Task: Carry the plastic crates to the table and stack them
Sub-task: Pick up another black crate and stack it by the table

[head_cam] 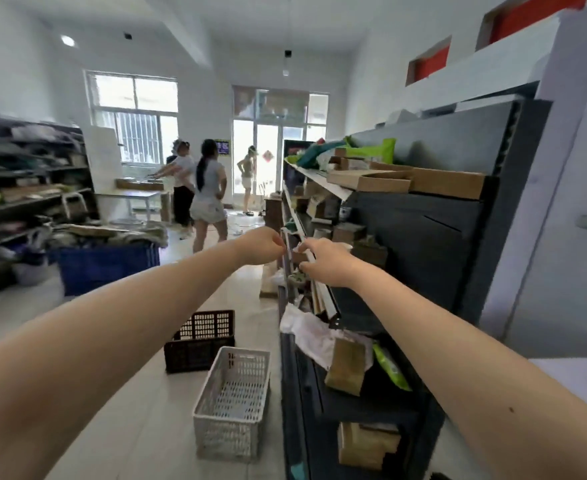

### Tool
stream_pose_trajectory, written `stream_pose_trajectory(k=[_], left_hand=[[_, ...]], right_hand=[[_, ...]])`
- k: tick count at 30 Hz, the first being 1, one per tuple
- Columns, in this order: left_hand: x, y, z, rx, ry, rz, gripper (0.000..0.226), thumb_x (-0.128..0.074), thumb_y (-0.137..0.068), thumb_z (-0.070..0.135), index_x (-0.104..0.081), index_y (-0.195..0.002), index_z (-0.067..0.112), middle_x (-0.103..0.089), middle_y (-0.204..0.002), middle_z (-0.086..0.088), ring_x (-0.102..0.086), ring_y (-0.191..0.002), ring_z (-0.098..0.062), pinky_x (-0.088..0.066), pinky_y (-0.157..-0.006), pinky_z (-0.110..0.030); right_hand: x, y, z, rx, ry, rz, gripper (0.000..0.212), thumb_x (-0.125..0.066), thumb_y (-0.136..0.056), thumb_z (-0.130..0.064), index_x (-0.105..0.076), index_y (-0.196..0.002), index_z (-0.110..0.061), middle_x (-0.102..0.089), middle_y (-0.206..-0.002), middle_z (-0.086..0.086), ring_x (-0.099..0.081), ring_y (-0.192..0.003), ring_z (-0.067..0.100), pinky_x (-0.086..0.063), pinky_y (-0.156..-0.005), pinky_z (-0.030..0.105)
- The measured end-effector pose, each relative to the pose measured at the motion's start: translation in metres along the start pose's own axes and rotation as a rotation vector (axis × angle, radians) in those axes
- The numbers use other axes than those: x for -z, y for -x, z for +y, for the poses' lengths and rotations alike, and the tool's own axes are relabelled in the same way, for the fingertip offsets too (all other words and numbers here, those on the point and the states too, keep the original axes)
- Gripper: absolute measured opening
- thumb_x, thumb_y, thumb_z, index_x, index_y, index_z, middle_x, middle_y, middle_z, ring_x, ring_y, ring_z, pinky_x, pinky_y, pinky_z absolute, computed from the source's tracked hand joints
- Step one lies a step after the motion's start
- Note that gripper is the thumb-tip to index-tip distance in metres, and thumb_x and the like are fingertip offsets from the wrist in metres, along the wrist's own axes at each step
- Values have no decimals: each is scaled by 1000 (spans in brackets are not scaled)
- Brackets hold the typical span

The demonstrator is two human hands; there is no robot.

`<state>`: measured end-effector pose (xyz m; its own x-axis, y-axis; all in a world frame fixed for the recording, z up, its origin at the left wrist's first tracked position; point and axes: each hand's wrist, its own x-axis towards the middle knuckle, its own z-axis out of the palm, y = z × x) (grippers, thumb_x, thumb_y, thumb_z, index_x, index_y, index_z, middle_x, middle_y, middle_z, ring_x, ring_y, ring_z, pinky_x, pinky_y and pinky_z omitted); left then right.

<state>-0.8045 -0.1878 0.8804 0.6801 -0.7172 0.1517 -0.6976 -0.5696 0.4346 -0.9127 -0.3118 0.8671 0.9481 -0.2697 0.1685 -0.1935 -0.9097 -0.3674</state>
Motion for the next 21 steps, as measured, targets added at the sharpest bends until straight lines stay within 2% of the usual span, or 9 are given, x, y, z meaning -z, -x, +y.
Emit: stream_pose_trajectory(k=[4,9,12,16,20,21], left_hand=[[45,16,-98,139,1,44,38,-47,-89,17,-66,-121,9,-62,-125,-7,-60,-112,-26,-48,-98,-32],[69,14,-191,258,80,78,41,-48,-91,13,-60,-130,9,-56,-137,-7,-53,-123,-24,-40,-101,-29],[71,-9,-234,299,105,103,41,-47,-93,14,-58,-132,9,-54,-140,-8,-49,-129,-25,-36,-109,-33],[70,-64,-282,327,113,122,41,-45,-95,17,-56,-134,9,-54,-140,-8,-49,-129,-24,-36,-107,-32],[70,-141,-324,344,88,117,43,-43,-94,20,-54,-136,11,-53,-141,-6,-48,-130,-22,-35,-109,-33],[71,-159,-333,354,73,96,44,-43,-94,20,-53,-136,12,-53,-141,-5,-48,-130,-22,-36,-110,-33]], right_hand=[[-34,-53,-59,55,-4,-20,47,-53,-91,-27,-44,-137,-21,-48,-137,8,-57,-107,22,-48,-92,36],[-66,-121,-103,121,-22,-61,43,-52,-91,-23,-46,-133,-20,-47,-132,8,-56,-98,21,-46,-88,33],[-88,-169,-114,154,-13,-91,50,-53,-92,-22,-41,-140,-17,-47,-137,11,-56,-101,23,-47,-90,35],[-115,-249,-113,190,-23,-113,51,-52,-92,-23,-40,-142,-18,-42,-142,12,-55,-108,26,-41,-82,29],[-136,-353,-95,197,-14,-128,50,-53,-93,-25,-41,-141,-20,-39,-145,13,-50,-122,29,-43,-94,34],[-140,-381,-92,190,-10,-146,50,-53,-93,-26,-41,-141,-20,-39,-145,13,-50,-123,30,-43,-93,34]])
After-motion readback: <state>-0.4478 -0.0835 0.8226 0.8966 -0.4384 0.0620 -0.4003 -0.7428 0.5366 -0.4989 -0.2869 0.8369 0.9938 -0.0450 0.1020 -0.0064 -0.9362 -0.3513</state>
